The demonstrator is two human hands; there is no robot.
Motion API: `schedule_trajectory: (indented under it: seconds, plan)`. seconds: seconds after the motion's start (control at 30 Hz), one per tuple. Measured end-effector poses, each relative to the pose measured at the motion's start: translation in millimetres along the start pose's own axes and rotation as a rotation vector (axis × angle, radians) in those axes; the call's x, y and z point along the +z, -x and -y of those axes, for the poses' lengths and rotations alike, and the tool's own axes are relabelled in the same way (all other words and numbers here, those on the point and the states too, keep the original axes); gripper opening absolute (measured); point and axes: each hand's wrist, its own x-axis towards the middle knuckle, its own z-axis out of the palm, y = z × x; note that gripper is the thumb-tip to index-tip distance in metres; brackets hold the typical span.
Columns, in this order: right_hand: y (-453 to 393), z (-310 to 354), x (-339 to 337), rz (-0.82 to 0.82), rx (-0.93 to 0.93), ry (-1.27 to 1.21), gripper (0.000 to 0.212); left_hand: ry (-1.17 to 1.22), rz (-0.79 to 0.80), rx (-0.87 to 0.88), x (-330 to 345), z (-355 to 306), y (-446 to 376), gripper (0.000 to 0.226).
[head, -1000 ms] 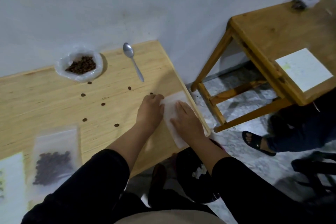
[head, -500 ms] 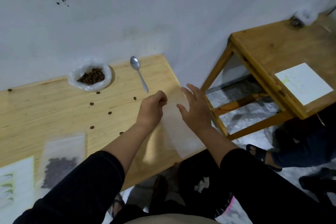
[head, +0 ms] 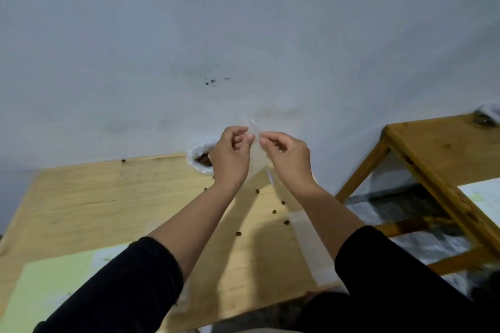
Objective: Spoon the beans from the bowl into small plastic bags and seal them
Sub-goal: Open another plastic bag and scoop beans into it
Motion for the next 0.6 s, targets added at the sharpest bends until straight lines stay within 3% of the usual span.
schedule_trajectory:
  seconds: [0.2, 0.43, 0.6]
  plan:
    - [16.8, 18.0, 61.0, 0.151, -0.016, -0.081, 0.019, 0.075, 0.011, -0.066, -70.2, 4.8, -8.8, 0.008]
    - [32.8, 27.1, 116.3, 0.15, 0.008, -0.129, 0.016, 0.155, 0.043, -0.131, -128.9, 17.6, -15.8, 0.009]
    - [35.9, 29.0, 131.7, 0.142, 0.012, -0.141, 0.026, 0.123, 0.032, -0.171, -144.4, 26.7, -18.4, 0.007]
